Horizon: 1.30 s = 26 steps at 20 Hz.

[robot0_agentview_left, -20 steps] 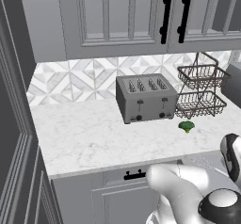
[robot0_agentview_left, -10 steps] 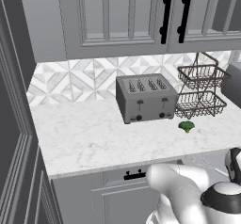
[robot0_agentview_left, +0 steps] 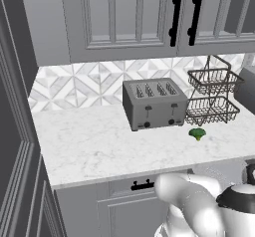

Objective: Pick the whisk from the drawer and place it on the counter.

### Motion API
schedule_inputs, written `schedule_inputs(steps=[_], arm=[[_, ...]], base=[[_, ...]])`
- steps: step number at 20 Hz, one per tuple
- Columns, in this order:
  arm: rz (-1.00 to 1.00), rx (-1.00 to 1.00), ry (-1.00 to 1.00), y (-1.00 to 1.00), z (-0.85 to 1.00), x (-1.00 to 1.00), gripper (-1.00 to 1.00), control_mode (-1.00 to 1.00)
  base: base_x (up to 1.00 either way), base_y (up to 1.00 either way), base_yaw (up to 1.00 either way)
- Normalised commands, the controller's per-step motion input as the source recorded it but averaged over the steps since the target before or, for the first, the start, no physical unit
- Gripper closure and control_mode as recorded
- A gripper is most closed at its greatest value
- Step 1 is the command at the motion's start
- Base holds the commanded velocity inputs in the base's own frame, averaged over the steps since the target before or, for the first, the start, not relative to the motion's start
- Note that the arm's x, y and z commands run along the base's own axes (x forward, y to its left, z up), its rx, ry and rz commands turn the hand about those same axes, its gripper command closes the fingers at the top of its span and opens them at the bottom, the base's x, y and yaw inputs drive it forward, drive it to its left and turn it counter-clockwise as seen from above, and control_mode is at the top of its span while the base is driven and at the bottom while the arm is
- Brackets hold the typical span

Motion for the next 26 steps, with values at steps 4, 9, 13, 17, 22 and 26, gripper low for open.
schedule_inputs(steps=[4,9,13,17,22,26], arm=[[0.00,-0.01,0.19,-0.47,-0.16,-0.68,-1.00,-1.00],[0.00,0.00,0.10,-0.55,-0.12,-0.99,-1.00,-1.00],[0.00,0.00,0.00,-0.49,-0.11,-0.86,-1.00,-1.00],[0.00,0.00,0.00,-0.10,0.00,-0.19,-1.00,-1.00],[0.01,0.02,-0.01,0.13,0.14,0.44,-1.00,-1.00],[0.11,0.08,-0.03,0.17,0.19,0.81,-1.00,-1.00]], base=[[0.00,0.00,0.00],[0.00,0.00,0.00],[0.00,0.00,0.00],[0.00,0.00,0.00],[0.00,0.00,0.00],[0.00,0.00,0.00]])
